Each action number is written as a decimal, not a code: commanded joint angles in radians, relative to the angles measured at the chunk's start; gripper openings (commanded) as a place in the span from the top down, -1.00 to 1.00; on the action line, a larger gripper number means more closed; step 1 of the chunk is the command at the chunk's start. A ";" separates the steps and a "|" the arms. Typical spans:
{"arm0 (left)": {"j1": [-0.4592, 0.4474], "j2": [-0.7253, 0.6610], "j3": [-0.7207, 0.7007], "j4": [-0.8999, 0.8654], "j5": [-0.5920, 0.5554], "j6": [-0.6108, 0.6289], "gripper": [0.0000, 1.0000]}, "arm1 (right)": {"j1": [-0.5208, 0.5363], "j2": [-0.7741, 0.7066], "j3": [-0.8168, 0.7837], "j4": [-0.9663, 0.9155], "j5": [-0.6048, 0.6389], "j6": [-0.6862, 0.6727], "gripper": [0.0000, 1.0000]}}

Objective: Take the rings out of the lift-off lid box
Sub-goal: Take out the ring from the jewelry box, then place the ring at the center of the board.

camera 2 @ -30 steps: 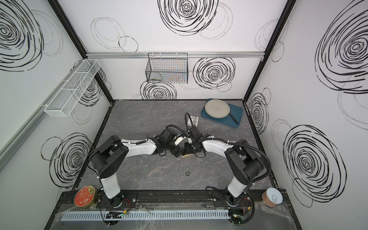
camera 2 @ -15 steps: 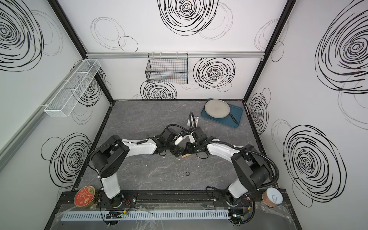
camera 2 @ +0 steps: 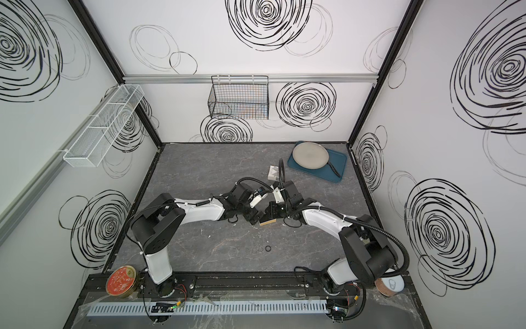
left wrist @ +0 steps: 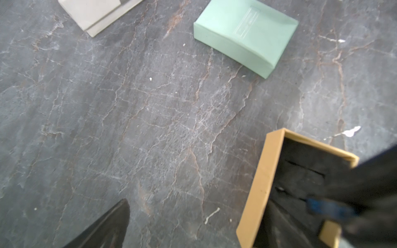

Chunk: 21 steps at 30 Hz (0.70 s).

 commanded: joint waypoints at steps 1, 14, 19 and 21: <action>-0.004 0.005 0.026 -0.024 0.006 0.007 -0.99 | -0.004 -0.077 -0.049 -0.014 -0.030 0.022 1.00; 0.009 -0.078 0.065 -0.045 -0.028 0.004 -0.99 | 0.019 -0.376 -0.360 -0.016 -0.235 0.138 1.00; 0.009 -0.108 0.011 -0.015 -0.028 -0.006 -0.99 | 0.029 -0.399 -0.484 0.135 -0.326 0.252 1.00; 0.009 -0.116 -0.005 -0.006 -0.026 -0.007 -0.99 | 0.030 -0.400 -0.520 0.171 -0.339 0.280 1.00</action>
